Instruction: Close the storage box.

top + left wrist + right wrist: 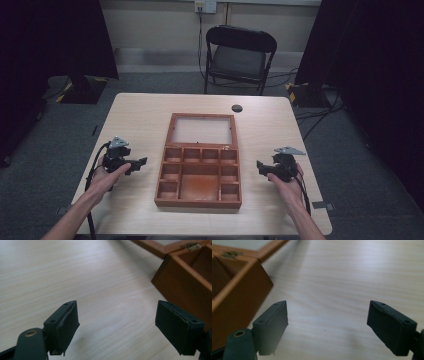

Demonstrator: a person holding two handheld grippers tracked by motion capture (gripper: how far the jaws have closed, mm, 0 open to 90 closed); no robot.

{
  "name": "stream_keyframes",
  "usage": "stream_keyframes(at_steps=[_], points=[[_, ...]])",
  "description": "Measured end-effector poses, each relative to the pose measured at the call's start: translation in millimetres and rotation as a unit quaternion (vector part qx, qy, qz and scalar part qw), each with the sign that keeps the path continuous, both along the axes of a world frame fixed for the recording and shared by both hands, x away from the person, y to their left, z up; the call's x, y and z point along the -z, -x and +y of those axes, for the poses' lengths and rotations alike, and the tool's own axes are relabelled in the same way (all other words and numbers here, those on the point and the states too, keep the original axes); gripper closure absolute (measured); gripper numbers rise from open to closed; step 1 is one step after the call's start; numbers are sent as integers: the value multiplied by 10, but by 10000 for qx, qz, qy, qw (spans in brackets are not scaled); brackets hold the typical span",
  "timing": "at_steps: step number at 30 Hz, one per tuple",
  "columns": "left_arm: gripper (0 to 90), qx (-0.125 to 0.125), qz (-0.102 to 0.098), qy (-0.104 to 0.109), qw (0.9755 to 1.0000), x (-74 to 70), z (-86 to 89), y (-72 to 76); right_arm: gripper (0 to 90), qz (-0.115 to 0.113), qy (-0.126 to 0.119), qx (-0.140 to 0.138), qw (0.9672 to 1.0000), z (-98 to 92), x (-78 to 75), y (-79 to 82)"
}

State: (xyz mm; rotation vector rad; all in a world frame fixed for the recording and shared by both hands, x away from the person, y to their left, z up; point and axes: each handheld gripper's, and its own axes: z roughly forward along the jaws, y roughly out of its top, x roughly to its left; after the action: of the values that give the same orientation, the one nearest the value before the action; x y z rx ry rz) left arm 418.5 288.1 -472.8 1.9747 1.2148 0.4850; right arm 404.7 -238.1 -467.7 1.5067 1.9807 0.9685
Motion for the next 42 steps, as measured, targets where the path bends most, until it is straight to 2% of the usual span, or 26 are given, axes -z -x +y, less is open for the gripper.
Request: stream_keyframes(at_steps=[3, 5, 6, 9, 10, 11, 13, 16, 18, 20, 22, 24, 28, 29, 30, 31, 36, 38, 40, 41, 42], points=[[183, -17, 12, 84, 10000, -34, -63, 20, 164, -47, 57, -130, 9999, 58, -43, -38], [179, 99, -30, 13, 9999, -85, -128, 27, 166, -107, -33, -203, 9997, 130, -89, -111], [179, 132, -72, -29, 9999, -111, -159, 23, 166, -107, -33, -203, 9997, 130, -89, -111], [182, 160, -220, 70, 9996, -189, -231, -4, 169, -201, -154, -249, 9994, 211, -184, -212], [183, 160, -220, 70, 9996, -189, -231, -4, 169, -201, -154, -249, 9994, 211, -184, -212], [179, 306, -79, 26, 9995, -203, -256, -54, 170, -245, -170, -310, 9991, 256, -221, -263], [178, 338, -79, 1, 9994, -217, -263, -76, 170, -305, -220, -348, 9987, 275, -233, -285], [184, 173, -262, 264, 9992, -257, -253, -134, 169, -268, -195, -462, 9984, 343, -268, -372], [180, 222, -102, 99, 9997, -296, -246, -212, 166, -297, -206, -456, 9983, 390, -284, -422], [183, 56, -172, 86, 9998, -338, -236, -276, 165, -225, -239, -533, 9980, 431, -306, -490], [174, 55, -256, 262, 9993, -373, -240, -350, 160, -228, -213, -551, 9980, 476, -337, -563], [168, 80, -315, 257, 9991, -402, -257, -434, 147, -263, -155, -571, 9979, 522, -364, -645], [167, -56, -319, 382, 9987, -435, -329, -619, 150, -161, -109, -582, 9981, 628, -401, -808], [167, -84, -289, 415, 9987, -440, -350, -657, 156, -155, -231, -527, 9982, 666, -411, -876], [173, -19, -150, 445, 9989, -452, -385, -720, 162, -135, -290, -532, 9981, 683, -408, -905], [184, -19, -150, 445, 9989, -452, -385, -720, 161, -60, -318, -530, 9981, 708, -401, -932], [187, 0, 42, 317, 9995, -405, -548, -830, 160, 114, -281, -582, 9978, 806, -316, -1039], [189, -31, 144, 378, 9992, -361, -600, -859, 152, 274, -358, -595, 9972, 831, -262, -1085], [189, -1, 295, 402, 9988, -315, -653, -876, 152, 457, -620, -500, 9958, 840, -212, -1106], [188, 66, 367, 303, 9988, -274, -692, -896, 152, 589, -599, -596, 9947, 855, -157, -1127], [188, 66, 367, 303, 9988, -274, -692, -896, 152, 640, -549, -548, 9949, 860, -133, -1136]])
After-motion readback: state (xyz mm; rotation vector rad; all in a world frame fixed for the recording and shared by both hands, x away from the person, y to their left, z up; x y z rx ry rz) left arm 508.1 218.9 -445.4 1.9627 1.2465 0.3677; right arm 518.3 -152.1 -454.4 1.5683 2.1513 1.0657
